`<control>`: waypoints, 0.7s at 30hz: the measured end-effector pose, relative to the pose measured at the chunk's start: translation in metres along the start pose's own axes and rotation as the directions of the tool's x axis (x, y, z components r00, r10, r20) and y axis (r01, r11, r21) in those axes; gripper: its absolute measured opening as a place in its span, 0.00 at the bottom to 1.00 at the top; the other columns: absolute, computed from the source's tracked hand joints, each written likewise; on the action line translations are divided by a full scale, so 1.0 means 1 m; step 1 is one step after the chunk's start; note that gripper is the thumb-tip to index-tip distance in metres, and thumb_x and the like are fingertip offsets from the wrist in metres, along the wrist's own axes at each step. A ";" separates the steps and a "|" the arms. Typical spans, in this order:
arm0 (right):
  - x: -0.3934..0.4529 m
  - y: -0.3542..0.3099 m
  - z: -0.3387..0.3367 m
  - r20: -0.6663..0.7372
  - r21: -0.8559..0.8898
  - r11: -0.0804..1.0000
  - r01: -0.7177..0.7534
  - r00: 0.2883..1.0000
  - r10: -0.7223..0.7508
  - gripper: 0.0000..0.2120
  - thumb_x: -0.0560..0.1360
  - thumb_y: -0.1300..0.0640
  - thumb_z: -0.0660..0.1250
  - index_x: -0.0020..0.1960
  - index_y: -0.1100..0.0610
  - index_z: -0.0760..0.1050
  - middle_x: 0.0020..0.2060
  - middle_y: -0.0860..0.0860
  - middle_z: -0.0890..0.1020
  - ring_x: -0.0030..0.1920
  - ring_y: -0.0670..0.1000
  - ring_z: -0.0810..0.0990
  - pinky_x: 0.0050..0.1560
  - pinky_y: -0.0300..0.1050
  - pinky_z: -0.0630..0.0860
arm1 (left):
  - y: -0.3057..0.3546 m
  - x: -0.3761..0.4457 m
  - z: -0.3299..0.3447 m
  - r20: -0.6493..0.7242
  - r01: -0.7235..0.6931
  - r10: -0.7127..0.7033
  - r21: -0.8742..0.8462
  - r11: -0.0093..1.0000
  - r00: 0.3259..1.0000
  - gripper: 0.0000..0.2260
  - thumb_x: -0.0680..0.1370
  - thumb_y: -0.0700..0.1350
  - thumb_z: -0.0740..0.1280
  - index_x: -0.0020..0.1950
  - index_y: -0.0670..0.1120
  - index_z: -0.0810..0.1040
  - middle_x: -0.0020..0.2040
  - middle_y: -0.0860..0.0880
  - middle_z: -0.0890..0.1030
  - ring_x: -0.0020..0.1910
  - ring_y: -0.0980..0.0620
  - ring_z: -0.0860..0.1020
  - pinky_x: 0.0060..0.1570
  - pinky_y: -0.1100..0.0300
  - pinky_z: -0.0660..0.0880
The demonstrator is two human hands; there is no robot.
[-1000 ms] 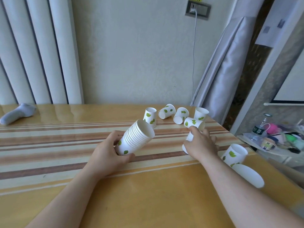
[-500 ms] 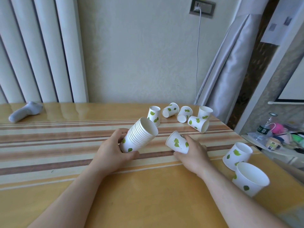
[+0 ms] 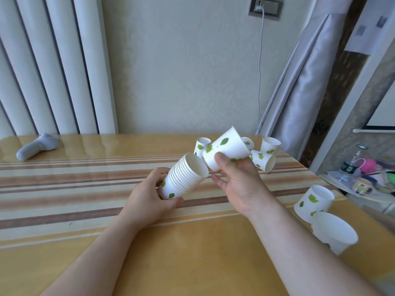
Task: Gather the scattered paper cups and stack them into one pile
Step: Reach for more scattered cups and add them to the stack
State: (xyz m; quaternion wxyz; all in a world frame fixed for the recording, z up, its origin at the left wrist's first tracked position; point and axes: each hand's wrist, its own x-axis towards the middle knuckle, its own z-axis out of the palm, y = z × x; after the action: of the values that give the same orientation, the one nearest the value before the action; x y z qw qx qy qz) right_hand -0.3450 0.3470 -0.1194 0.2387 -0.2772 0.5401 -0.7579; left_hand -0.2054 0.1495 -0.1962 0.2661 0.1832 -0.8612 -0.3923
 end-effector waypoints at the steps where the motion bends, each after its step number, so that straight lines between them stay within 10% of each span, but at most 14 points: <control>1: -0.002 0.000 0.006 0.009 -0.023 1.000 -0.011 1.000 0.011 0.18 0.74 0.56 0.79 0.63 0.46 0.86 0.61 0.49 0.90 0.61 0.49 0.88 0.66 0.56 0.78 | 0.000 0.000 0.000 0.002 -0.006 0.006 0.009 1.000 1.000 0.28 0.67 0.54 0.84 0.61 0.69 0.74 0.57 0.77 0.80 0.52 0.69 0.80 0.46 0.63 0.75; 12: -0.041 0.009 -0.004 -0.006 -0.072 0.990 -0.123 0.992 0.123 0.31 0.68 0.54 0.81 0.70 0.51 0.79 0.67 0.52 0.86 0.64 0.51 0.87 0.53 0.46 0.85 | 0.018 -0.006 0.013 0.142 -0.078 0.075 0.015 0.997 0.987 0.27 0.63 0.61 0.83 0.58 0.62 0.76 0.52 0.69 0.85 0.47 0.62 0.83 0.42 0.66 0.77; 16: -0.073 -0.007 -0.032 -0.086 -0.166 0.979 -0.122 0.990 0.109 0.25 0.74 0.56 0.83 0.69 0.49 0.81 0.67 0.52 0.86 0.70 0.57 0.83 0.68 0.58 0.82 | 0.039 -0.018 0.035 0.224 -0.161 0.167 -0.042 0.986 0.960 0.28 0.63 0.62 0.83 0.59 0.69 0.75 0.51 0.69 0.85 0.46 0.62 0.83 0.41 0.72 0.76; 21: -0.115 -0.037 -0.069 -0.110 -0.321 0.943 -0.092 0.992 0.060 0.30 0.76 0.63 0.81 0.74 0.46 0.77 0.65 0.50 0.86 0.66 0.52 0.86 0.69 0.54 0.82 | 0.060 -0.034 0.066 0.285 -0.205 0.217 -0.072 0.976 0.934 0.29 0.65 0.65 0.83 0.61 0.65 0.74 0.52 0.63 0.87 0.47 0.53 0.85 0.46 0.54 0.84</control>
State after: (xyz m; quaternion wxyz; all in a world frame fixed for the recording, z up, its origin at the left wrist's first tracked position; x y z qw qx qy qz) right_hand -0.3095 0.4815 -0.1207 0.1918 -0.2537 0.6791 -0.6616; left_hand -0.2249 0.2429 -0.1962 0.1807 0.0246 -0.8975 -0.4016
